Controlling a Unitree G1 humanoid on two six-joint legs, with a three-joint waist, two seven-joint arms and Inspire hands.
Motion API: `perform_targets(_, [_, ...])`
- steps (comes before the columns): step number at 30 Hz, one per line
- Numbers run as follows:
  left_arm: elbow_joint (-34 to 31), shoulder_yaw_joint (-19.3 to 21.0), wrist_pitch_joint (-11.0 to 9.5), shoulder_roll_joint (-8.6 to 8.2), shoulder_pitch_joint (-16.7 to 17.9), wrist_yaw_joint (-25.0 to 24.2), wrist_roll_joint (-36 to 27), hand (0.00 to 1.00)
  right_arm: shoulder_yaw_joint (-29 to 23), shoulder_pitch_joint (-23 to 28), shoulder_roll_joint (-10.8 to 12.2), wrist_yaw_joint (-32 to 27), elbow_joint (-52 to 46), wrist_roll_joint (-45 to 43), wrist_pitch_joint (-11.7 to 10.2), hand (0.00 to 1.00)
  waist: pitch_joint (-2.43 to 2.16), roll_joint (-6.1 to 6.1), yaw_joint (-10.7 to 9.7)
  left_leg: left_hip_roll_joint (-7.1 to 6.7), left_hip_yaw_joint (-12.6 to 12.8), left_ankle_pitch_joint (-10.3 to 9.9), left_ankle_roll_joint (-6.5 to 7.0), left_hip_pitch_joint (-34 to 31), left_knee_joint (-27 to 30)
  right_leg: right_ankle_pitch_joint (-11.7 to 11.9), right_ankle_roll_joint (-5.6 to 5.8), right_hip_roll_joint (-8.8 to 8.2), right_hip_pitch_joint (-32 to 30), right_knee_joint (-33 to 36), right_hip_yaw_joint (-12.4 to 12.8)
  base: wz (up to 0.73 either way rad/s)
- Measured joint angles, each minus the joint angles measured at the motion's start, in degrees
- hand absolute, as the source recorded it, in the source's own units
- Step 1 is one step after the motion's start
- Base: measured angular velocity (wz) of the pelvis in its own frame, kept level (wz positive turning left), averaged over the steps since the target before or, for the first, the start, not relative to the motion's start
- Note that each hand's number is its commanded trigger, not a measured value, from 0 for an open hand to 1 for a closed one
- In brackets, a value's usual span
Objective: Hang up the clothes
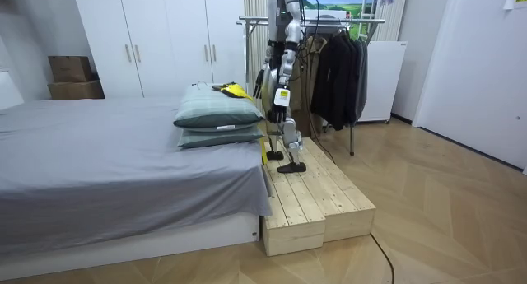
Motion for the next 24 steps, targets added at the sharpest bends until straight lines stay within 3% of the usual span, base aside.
perform_targets(24, [-0.1, 0.0, 0.1, 0.09, 0.5, 0.1, 0.1, 0.00, 0.0, -0.1, 0.0, -0.2, 0.0, -0.5, 0.1, 0.00, -0.01, -0.14, 0.0, 0.06, 0.4, 0.0, -0.01, 0.1, 0.0, 0.0, -0.03, 0.62, -0.1, 0.0, 1.0, -0.01])
